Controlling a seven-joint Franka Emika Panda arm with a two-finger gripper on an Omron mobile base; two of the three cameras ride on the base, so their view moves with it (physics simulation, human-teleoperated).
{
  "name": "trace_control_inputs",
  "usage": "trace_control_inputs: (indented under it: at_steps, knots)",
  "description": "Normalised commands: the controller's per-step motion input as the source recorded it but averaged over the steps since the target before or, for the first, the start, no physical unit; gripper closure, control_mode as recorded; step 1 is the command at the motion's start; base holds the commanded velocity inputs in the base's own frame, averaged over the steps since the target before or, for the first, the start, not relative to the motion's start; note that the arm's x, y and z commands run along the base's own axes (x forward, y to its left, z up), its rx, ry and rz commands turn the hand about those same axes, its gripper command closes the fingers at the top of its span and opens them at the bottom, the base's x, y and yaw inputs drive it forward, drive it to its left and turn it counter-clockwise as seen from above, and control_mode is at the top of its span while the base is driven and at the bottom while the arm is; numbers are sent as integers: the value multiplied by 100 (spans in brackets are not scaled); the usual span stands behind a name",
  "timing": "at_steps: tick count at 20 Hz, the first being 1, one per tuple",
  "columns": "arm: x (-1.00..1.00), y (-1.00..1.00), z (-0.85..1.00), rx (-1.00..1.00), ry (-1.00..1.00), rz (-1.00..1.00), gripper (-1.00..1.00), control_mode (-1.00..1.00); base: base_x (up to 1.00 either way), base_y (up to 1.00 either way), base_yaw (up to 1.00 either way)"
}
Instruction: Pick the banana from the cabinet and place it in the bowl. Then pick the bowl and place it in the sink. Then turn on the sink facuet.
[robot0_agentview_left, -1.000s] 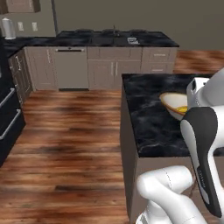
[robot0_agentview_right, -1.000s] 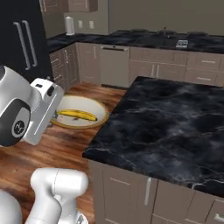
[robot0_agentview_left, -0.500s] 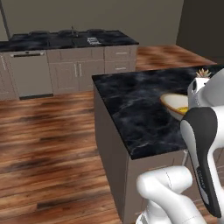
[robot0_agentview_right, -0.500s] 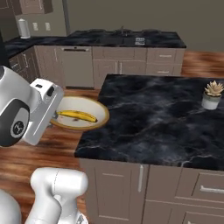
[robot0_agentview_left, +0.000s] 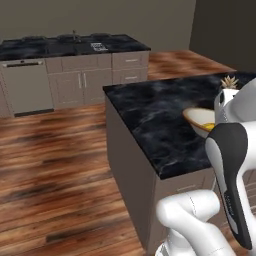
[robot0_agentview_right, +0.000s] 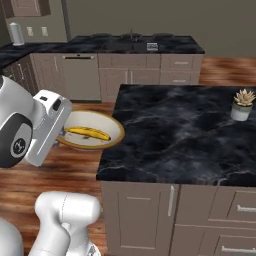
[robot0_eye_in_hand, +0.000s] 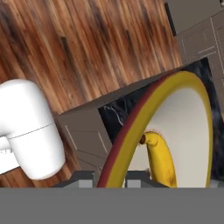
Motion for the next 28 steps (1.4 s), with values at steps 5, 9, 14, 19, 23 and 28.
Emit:
trace_control_inputs:
  at_steps: [5,9,14,19,23,28]
  knots:
    - [0,0,0,0,0,0,100,100,-19,56,-4]
    - [0,0,0,0,0,0,100,100,0,100,0]
    - [0,0,0,0,0,0,100,100,6,100,0]
    - [0,0,0,0,0,0,100,100,71,91,0]
    - [0,0,0,0,0,0,100,100,100,68,3]
    - [0,0,0,0,0,0,100,100,100,26,10]
